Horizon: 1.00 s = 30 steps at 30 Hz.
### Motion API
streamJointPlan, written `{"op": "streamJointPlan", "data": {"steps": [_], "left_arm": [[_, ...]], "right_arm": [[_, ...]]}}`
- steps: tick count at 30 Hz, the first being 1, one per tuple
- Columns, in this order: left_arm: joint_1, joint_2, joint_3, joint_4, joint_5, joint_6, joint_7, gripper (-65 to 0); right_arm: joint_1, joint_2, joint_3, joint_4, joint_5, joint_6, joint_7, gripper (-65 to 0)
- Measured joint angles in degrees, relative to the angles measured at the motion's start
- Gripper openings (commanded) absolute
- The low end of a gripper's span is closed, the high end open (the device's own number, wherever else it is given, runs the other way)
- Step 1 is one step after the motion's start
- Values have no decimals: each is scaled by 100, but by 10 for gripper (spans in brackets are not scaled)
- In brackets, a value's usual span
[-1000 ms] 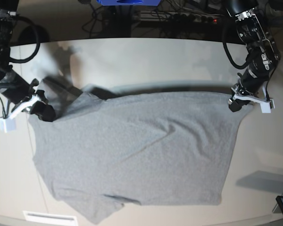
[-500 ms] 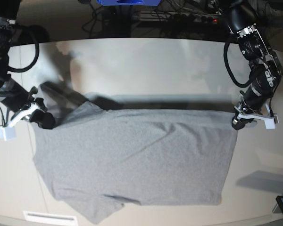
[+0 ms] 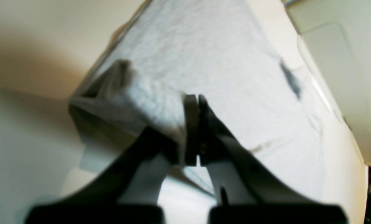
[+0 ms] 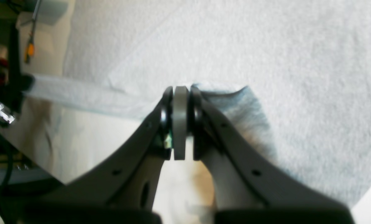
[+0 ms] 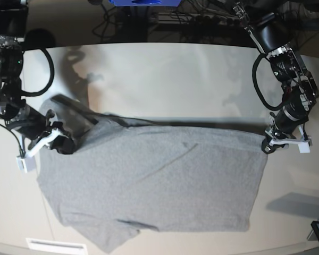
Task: Fold the T-shirt properly
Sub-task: 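Lift the held edge with both grippers and fold it over the shirt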
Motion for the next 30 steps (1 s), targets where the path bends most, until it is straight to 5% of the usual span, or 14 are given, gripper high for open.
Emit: {"op": "streamJointPlan", "data": {"steps": [11,18,24,30], "left_arm": [[-439,-146,66,-754,-24,-22,-9,-647],[-691,-22,63,-855,942,-55,-20,-643],[-767,37,74,-868,1008,-68,-4,-642],[-944,-223,811,-953,1040,-72,-116,-642]], "right_arm": [[573,0,-28,-531,-17,2,0,-643],[909,22,-385,-951,-44,4,28,-643],[1182,-103,-638,-1084,-892,7,63,-643],[1226,-146,-638,-1300,-925,28,44,-643]]}}
